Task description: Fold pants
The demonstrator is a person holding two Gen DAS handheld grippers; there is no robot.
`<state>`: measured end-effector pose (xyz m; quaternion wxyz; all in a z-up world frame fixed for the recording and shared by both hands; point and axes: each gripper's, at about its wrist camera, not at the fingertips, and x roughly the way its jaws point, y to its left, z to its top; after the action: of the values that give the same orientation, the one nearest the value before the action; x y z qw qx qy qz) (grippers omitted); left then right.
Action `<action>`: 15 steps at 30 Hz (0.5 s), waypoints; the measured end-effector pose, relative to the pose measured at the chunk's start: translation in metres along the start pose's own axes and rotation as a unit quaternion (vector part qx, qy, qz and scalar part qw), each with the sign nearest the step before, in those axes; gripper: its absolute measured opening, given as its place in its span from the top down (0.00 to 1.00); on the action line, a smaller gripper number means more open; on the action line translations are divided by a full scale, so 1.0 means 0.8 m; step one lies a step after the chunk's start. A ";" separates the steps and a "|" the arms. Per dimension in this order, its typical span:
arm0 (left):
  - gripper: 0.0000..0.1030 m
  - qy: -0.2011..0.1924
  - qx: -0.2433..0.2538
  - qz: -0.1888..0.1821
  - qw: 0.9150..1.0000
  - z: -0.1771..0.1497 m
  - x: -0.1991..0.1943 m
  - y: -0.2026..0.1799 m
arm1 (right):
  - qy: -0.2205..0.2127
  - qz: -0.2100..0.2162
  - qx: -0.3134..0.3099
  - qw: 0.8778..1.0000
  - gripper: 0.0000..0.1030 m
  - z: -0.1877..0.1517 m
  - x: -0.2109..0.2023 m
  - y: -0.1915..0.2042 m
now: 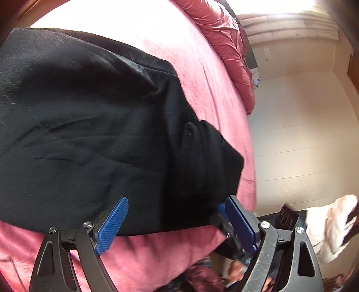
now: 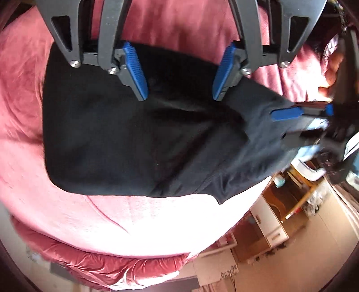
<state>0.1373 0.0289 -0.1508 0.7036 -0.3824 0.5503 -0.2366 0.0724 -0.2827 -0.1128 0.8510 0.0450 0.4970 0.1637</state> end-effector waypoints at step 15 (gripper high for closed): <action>0.30 0.065 0.019 0.035 0.997 0.039 0.098 -0.034 | 0.067 -0.029 0.133 0.988 0.26 -0.085 0.014 -0.042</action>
<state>0.1914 -0.0381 -0.1722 0.6814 -0.3334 0.6034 -0.2461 0.0266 -0.3166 -0.1641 0.8068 0.1325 0.5711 0.0737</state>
